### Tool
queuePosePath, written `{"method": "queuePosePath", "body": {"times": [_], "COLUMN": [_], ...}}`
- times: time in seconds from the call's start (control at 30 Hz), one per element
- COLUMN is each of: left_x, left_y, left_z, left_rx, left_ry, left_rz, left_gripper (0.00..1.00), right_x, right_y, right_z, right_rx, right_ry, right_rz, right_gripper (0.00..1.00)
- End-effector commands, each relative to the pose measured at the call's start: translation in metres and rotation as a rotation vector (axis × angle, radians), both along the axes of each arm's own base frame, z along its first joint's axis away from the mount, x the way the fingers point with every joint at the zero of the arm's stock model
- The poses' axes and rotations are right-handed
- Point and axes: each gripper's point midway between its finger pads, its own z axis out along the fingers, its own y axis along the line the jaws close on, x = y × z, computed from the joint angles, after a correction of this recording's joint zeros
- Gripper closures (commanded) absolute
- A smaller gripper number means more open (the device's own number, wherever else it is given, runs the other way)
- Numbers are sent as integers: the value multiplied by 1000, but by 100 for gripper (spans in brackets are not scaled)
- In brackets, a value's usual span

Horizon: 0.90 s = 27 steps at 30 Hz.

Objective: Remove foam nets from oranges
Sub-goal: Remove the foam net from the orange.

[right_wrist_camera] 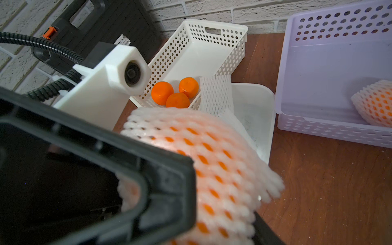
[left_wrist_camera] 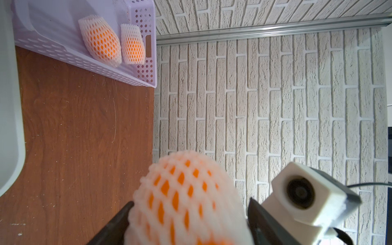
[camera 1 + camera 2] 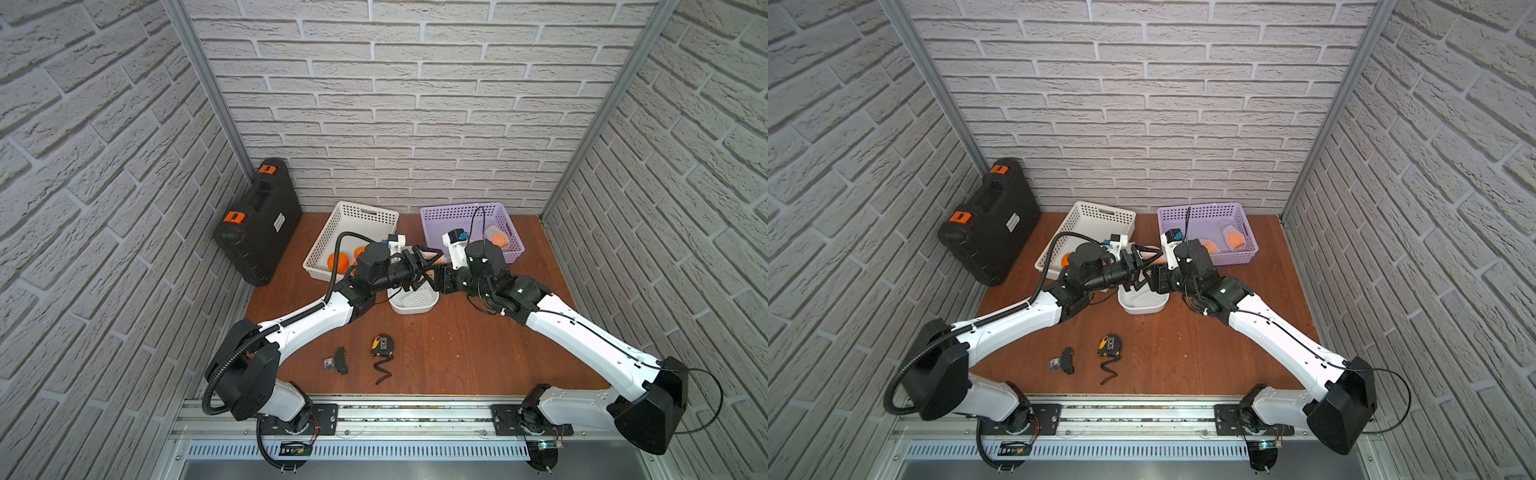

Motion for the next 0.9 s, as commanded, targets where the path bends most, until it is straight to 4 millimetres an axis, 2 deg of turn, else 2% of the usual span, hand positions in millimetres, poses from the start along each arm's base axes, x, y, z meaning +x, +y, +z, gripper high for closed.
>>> {"method": "queuePosePath", "body": {"times": [0.0,0.3,0.53,0.87], "left_x": [-5,-2,-4,-16], "left_y": [-3,3,3,6], "left_z": [18,18,22,31], "left_rx": [-50,-53,-63,-70], "left_ry": [-52,-57,-79,-175], "left_rz": [-26,-7,-29,-115], "left_gripper": [23,48,47,46], "right_x": [5,1,-5,-17], "right_y": [3,7,12,13], "right_z": [17,14,23,43], "right_rx": [32,23,55,81], "right_ry": [-37,-27,-46,-108], "right_rz": [-27,4,43,113], "right_gripper": [37,33,26,23]}}
